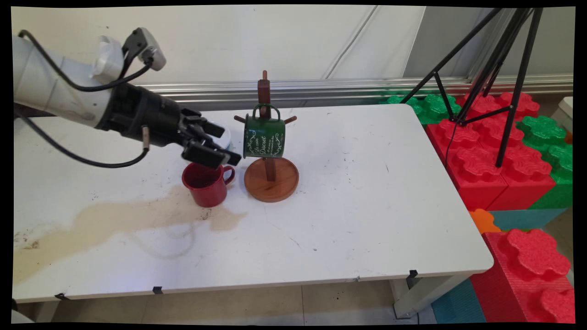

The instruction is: Pick up the green mug from the rack, then place the picked object on the table

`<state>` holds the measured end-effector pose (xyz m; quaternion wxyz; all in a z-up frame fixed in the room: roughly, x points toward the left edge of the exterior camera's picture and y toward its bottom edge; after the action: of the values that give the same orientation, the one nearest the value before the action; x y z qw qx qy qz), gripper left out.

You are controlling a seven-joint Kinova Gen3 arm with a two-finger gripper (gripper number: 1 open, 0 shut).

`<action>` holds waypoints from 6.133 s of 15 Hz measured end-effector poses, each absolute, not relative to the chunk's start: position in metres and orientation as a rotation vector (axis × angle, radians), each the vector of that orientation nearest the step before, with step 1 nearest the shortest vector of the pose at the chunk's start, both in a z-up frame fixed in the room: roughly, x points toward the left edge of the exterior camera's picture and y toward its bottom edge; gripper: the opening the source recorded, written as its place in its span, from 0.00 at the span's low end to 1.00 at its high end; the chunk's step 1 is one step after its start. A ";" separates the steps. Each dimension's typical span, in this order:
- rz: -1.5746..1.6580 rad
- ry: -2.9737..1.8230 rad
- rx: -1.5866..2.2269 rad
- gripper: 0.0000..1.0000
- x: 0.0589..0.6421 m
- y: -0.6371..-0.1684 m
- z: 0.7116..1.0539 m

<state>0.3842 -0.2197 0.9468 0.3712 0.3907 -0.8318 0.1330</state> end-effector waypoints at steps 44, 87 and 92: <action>0.329 -1.995 0.985 0.00 0.349 -0.228 0.933; 0.220 -2.918 0.882 0.00 0.415 -0.140 0.919; 0.204 -2.972 0.911 0.00 0.412 -0.145 0.895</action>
<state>0.4124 -0.1449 0.8949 0.0134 0.2924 -0.9540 0.0656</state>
